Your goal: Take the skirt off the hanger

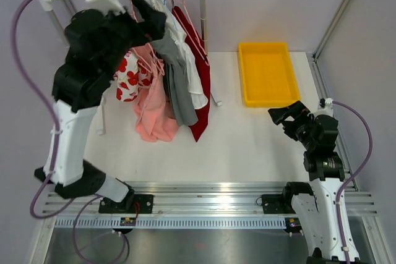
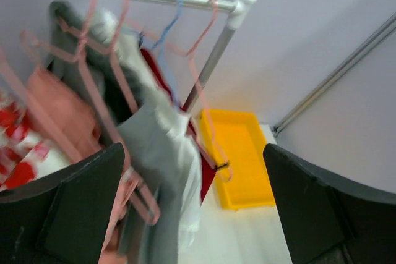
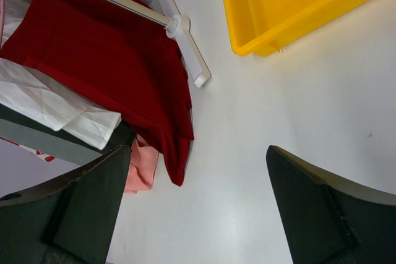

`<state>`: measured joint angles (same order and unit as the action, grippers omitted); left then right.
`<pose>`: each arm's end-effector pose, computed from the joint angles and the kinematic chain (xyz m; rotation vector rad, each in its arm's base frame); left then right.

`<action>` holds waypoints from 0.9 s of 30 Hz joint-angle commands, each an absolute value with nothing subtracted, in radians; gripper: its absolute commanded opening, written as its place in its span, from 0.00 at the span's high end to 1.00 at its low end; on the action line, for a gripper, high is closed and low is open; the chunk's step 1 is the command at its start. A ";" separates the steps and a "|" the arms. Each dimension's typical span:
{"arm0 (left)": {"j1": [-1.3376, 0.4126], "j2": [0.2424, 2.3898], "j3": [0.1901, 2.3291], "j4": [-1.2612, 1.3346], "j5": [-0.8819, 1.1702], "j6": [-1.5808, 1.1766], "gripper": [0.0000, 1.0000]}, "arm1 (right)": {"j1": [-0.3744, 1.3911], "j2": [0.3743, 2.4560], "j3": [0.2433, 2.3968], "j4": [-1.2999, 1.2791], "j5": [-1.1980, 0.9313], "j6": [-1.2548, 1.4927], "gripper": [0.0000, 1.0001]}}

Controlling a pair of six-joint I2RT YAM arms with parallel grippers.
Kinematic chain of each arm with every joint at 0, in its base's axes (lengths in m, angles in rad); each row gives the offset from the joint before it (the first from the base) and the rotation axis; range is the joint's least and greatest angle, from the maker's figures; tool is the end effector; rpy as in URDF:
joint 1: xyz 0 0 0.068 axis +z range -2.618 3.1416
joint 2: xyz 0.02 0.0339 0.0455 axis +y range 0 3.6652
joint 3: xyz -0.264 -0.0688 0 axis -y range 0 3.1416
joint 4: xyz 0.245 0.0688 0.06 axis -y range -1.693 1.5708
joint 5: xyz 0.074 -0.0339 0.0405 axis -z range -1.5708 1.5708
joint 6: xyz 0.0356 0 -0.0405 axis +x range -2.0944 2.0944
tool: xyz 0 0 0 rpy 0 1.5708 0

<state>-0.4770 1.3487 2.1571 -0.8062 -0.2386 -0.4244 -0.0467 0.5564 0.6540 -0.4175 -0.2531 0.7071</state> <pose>0.1782 -0.0826 0.5899 -0.1483 1.5855 -0.5196 0.1370 0.0025 0.3024 0.5458 1.8610 0.6847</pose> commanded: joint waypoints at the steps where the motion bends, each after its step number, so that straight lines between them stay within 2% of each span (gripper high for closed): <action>1: -0.602 1.573 2.417 -0.888 -0.388 -0.359 0.01 | -0.045 0.575 0.647 -0.419 -0.288 0.701 0.01; 3: -0.638 1.667 2.476 -0.850 -0.397 -0.342 0.01 | -0.046 0.574 0.637 -0.428 -0.291 0.696 0.01; 12: -0.670 1.833 2.418 -0.678 -0.416 -0.376 0.01 | -0.046 0.535 0.632 -0.494 -0.287 0.635 0.01; 23: -0.652 1.945 2.418 -0.609 -0.463 -0.383 0.02 | -0.046 0.526 0.641 -0.525 -0.291 0.630 0.01; 27: -0.620 1.980 2.413 -0.585 -0.459 -0.416 0.06 | -0.045 0.522 0.630 -0.528 -0.287 0.624 0.01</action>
<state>-0.6476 1.9499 2.3951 -0.6621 -0.4290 -0.3908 -0.0467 0.5323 0.6144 -0.5220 -0.2657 0.6468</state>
